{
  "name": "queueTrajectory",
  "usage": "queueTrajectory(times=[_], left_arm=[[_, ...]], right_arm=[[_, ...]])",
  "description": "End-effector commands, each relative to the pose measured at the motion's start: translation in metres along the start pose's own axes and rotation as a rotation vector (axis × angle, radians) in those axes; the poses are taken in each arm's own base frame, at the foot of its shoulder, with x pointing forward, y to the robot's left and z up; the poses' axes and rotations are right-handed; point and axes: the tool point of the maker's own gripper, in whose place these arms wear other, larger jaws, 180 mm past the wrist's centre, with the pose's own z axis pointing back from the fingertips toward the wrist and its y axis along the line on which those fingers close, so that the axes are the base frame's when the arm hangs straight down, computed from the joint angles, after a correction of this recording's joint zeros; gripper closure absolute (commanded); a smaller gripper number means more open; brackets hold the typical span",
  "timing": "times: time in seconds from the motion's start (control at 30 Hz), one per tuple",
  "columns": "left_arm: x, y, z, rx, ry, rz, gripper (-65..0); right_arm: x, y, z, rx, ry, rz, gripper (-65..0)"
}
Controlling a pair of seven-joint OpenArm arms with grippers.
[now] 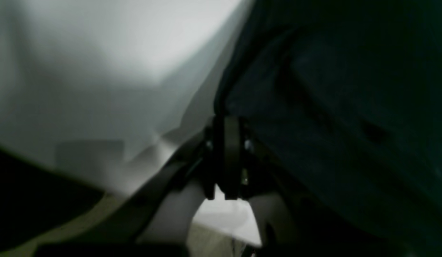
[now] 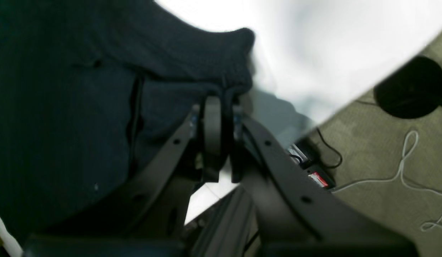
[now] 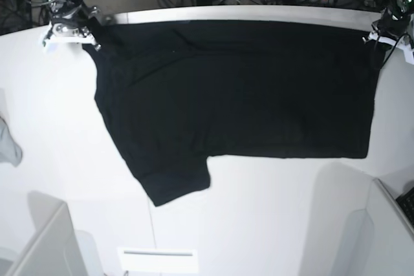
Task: Fold the T-shirt properly
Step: 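Drag the shirt toward the arm bases and lay the edge down, then open right gripper and move it to the opposite edge by the sleeve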
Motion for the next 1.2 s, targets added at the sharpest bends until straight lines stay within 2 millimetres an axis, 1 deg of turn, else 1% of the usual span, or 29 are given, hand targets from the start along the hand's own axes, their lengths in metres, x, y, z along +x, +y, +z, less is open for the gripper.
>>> queueTrajectory(times=[0.0,0.13,0.23,0.37,0.67,0.77,0.87,0.93,0.97,1.0,1.07,1.17], left_arm=[[0.012,0.008,0.005,0.021,-0.040,-0.007,0.0],[0.011,0.007,0.005,0.020,-0.037,-0.006,0.0],[0.005,0.009,0.007,0.025,-0.023,-0.012,0.0],[0.002,0.011,0.007,0.028,-0.014,-0.013,0.0],[-0.002,0.015,0.010,0.038,-0.005,-0.016,0.0],[-0.002,0.016,0.010,0.040,-0.008,-0.015,-17.6],[-0.001,0.016,0.011,0.040,-0.009,-0.017,-32.4],[-0.001,0.016,0.011,0.040,-0.009,-0.017,-39.5],[-0.001,0.016,0.011,0.041,-0.011,-0.017,-41.8],[0.001,0.015,0.012,0.041,-0.016,-0.019,-43.6],[0.010,0.015,0.017,0.048,-0.045,-0.031,-45.1],[0.033,0.022,0.034,0.084,-0.122,-0.035,-44.9]], right_arm=[[0.013,-0.003,0.004,-0.008,-0.060,0.021,0.0],[0.013,-0.004,0.004,-0.010,-0.062,0.021,0.0],[0.013,-0.004,0.004,-0.012,-0.061,0.021,0.0],[0.009,-0.010,0.006,-0.024,-0.054,0.023,0.0],[0.007,-0.011,0.006,-0.026,-0.047,0.020,0.0],[0.006,-0.012,0.006,-0.030,-0.048,0.021,0.0],[0.007,-0.012,0.007,-0.028,-0.050,0.022,-16.4],[0.007,-0.011,0.007,-0.027,-0.051,0.023,-25.4],[0.007,-0.011,0.007,-0.027,-0.053,0.023,-29.1],[0.008,-0.011,0.008,-0.027,-0.058,0.023,-30.9],[0.017,-0.013,0.014,-0.031,-0.088,0.015,-31.1],[0.028,-0.017,0.018,-0.040,-0.123,0.002,-31.1]])
